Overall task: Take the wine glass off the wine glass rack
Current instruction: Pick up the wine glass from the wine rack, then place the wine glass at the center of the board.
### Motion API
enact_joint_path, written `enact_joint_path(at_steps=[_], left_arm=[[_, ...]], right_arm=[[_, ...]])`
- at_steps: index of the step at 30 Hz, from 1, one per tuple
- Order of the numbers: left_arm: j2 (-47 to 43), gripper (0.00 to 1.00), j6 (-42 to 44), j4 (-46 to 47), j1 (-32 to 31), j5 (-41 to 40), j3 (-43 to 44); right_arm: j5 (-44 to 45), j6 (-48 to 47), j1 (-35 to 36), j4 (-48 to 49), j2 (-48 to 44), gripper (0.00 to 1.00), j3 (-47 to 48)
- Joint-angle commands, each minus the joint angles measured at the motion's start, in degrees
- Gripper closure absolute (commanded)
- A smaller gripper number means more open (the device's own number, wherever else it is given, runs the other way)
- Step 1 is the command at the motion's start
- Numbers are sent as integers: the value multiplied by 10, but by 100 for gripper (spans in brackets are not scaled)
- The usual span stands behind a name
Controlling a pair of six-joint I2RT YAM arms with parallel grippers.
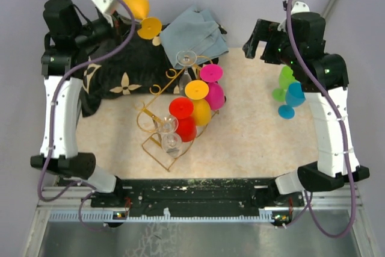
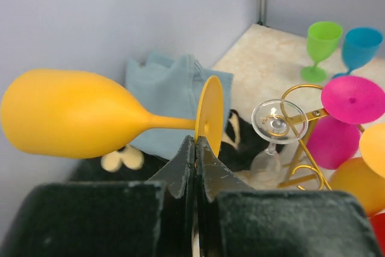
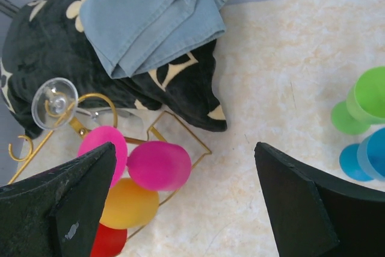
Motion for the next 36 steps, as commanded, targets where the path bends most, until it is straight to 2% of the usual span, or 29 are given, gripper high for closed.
enact_joint_path(at_steps=[1, 8, 17, 25, 31, 36], left_arm=[[-65, 100, 255, 36, -54, -85, -42], [-178, 100, 458, 97, -173, -108, -168], [-274, 100, 700, 93, -371, -153, -320], [-301, 100, 803, 83, -525, -201, -396], [-292, 100, 832, 78, -590, -211, -427], [-295, 100, 858, 95, -627, -226, -472]], right_arm=[[-14, -16, 6, -28, 30, 2, 99], [-24, -4, 5, -43, 64, 2, 213], [-58, 27, 5, 84, 10, 2, 198], [-120, 17, 5, 174, -76, 2, 154], [-178, 22, 5, 79, -77, 2, 213], [-227, 27, 5, -21, -97, 3, 199]])
